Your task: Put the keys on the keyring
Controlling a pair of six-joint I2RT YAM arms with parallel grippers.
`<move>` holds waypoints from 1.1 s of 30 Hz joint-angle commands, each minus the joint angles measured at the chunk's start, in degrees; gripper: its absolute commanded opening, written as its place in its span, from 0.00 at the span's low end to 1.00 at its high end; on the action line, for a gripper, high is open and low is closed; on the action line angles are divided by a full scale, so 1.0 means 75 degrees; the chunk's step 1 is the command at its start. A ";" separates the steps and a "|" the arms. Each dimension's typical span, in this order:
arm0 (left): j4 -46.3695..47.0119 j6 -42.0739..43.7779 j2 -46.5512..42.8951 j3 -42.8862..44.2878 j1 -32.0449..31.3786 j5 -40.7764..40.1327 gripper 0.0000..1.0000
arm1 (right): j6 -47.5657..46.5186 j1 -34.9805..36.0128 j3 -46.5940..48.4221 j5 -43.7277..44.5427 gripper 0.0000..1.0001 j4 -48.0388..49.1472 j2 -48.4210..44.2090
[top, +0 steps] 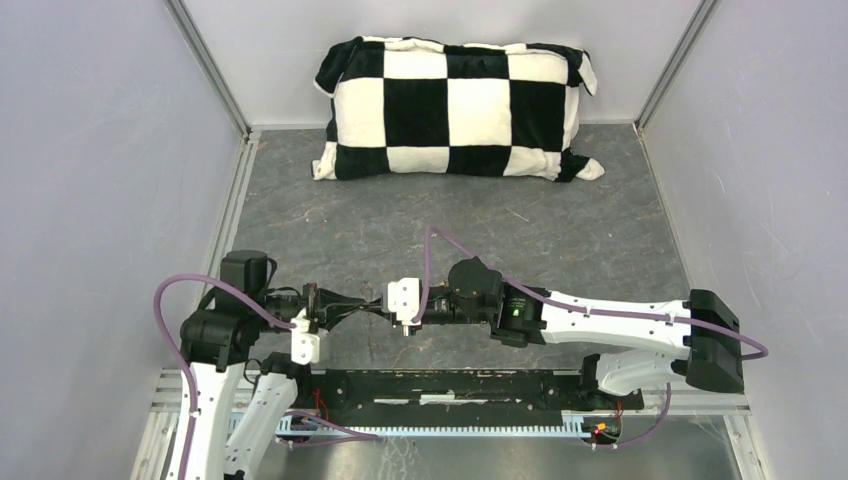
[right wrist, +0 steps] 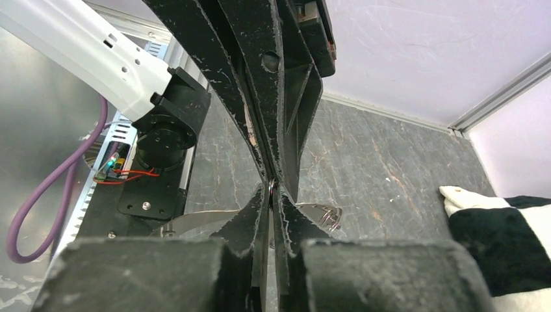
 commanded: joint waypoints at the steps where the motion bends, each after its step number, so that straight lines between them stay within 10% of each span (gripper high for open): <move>1: 0.0214 -0.0472 0.0137 0.0411 0.0031 0.0541 0.02 | -0.0164 0.0051 0.0318 0.0150 0.03 0.0041 0.0008; 10: 0.1488 -0.2692 0.0249 0.0490 0.0026 0.0957 0.02 | -0.0518 0.0050 0.0128 0.0856 0.00 -0.0023 -0.0384; 14: 0.1844 -0.3533 0.0296 0.0484 0.0030 0.1089 0.33 | 0.0059 -0.0144 -0.0413 0.0677 0.00 0.0914 -0.0803; 19: 0.1845 -0.4027 0.0248 0.0393 0.0027 0.0934 0.46 | 0.1484 -0.0665 -0.1244 -0.0227 0.00 0.2430 -0.1185; 33: 0.3444 -0.7067 0.0070 -0.0494 0.0026 0.1196 0.36 | 0.3873 -0.1028 -0.2014 -0.1188 0.00 0.5007 -0.0887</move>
